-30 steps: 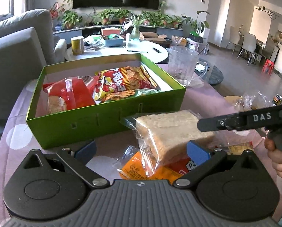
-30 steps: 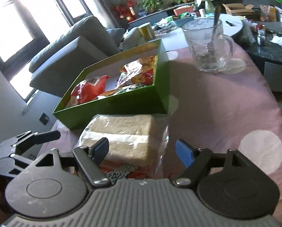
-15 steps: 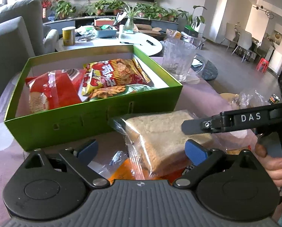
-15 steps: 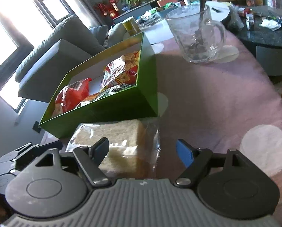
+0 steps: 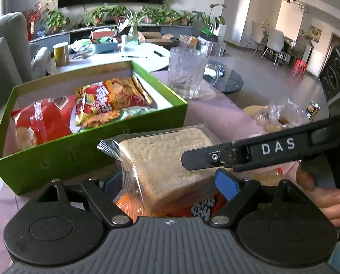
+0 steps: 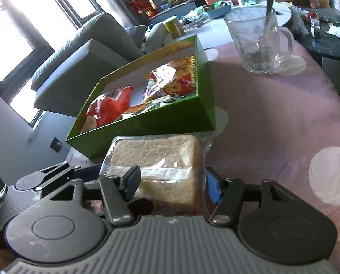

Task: Organize snacks
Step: 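Carry the sandwich over the green box and open the right gripper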

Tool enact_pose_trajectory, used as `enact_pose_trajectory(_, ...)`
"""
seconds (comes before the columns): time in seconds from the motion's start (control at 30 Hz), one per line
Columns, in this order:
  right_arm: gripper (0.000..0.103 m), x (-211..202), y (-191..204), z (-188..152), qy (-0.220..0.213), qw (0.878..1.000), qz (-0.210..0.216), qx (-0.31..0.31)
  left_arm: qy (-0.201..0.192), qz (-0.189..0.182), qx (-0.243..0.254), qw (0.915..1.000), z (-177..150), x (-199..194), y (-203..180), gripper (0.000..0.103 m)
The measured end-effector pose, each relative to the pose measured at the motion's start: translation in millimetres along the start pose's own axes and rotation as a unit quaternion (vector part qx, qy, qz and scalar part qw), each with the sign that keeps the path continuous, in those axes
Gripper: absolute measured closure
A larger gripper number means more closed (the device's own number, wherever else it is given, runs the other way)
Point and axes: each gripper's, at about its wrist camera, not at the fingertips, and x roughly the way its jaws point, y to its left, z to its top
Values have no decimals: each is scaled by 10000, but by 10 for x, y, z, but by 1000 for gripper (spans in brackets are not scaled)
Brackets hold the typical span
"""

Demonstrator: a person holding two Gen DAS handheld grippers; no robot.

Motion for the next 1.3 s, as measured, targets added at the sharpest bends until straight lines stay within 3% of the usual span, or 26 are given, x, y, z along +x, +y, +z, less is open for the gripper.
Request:
enact_pose_trajectory(0.27, 41, -131, 240, 74, -411, 9984, -2, -376, -348, 216, 61, 9991, 143, -211, 28, 19)
enact_pose_trajectory(0.6, 41, -17, 476, 335, -582, 9966, 162, -558, -530, 524, 175, 9971, 424, -289, 255, 19)
enact_pose_trajectory(1.3, 41, 816, 798, 1232, -533, 9955, 416, -670, -545, 1065, -51, 9928, 1082, 144, 1296, 19)
